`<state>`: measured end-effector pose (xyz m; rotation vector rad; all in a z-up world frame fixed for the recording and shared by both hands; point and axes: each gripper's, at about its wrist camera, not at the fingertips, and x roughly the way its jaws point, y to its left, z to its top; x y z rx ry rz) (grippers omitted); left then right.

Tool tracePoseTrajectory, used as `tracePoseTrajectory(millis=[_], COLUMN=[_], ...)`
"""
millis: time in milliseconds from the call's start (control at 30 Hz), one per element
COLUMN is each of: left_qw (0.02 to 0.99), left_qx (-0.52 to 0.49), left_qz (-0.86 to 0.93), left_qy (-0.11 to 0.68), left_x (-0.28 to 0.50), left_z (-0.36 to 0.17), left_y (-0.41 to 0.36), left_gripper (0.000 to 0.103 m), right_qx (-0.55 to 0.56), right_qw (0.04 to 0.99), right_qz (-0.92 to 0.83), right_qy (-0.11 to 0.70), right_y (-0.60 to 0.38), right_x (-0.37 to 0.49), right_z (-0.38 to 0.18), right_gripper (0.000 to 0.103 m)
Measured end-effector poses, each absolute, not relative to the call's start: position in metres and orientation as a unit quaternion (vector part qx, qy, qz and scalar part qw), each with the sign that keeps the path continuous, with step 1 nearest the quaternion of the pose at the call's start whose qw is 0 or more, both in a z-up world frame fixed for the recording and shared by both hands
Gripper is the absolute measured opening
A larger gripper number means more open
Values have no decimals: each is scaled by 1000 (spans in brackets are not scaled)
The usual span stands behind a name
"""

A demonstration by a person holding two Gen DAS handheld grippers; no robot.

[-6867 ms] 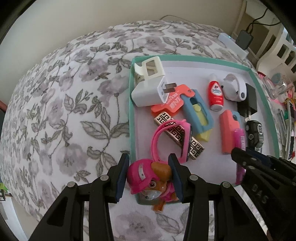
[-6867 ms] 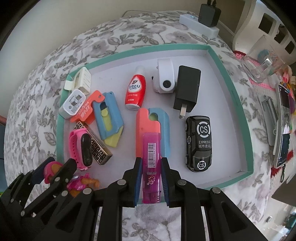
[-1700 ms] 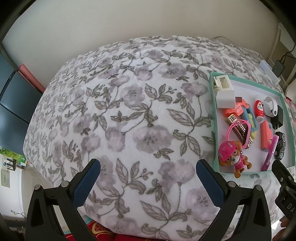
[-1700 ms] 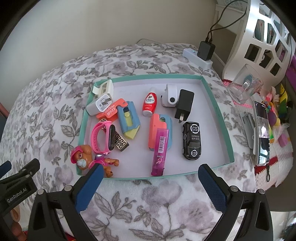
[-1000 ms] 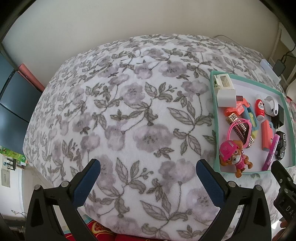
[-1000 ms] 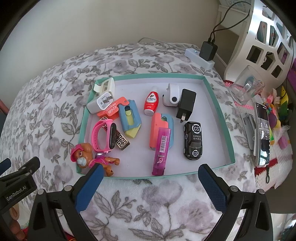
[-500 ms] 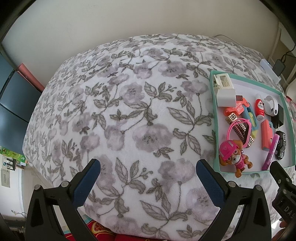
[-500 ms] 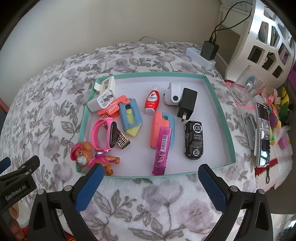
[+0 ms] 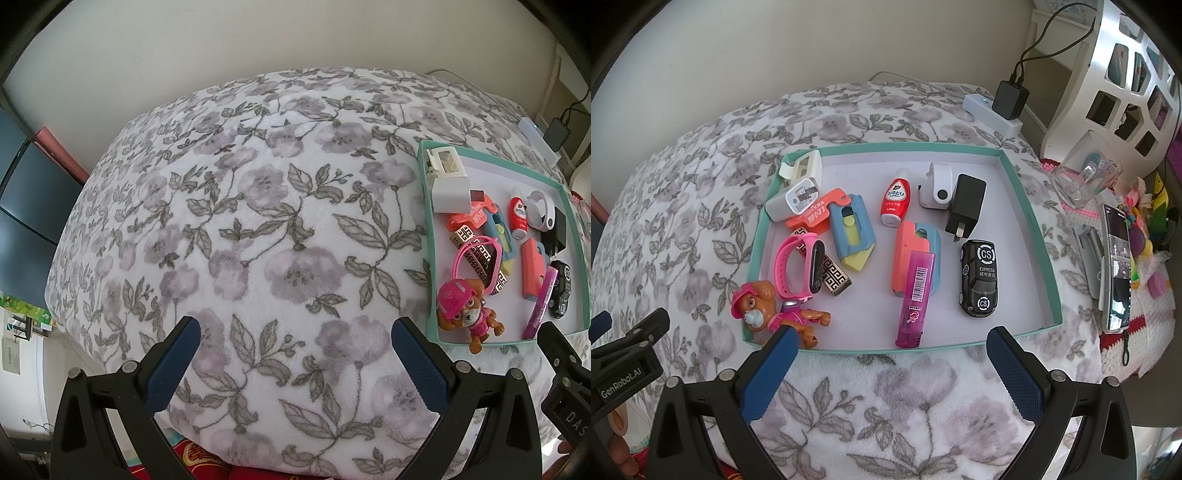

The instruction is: Organize rigid objects

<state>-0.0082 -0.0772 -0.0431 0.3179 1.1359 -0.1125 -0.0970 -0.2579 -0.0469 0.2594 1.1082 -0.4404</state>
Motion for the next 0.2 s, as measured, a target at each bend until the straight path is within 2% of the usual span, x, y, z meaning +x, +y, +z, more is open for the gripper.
tracePoseTrajectory(millis=[200], left_qw=[834], left_qx=[149], left_qz=[-54], left_qy=[528], left_x=[-9], left_z=[-40], left_y=[-78], left_gripper=[103], right_qx=[122], right_qw=[819], right_qz=[-207], right_qy=[521], right_y=[-257], right_x=[-97], right_z=[-48], right_gripper=[103])
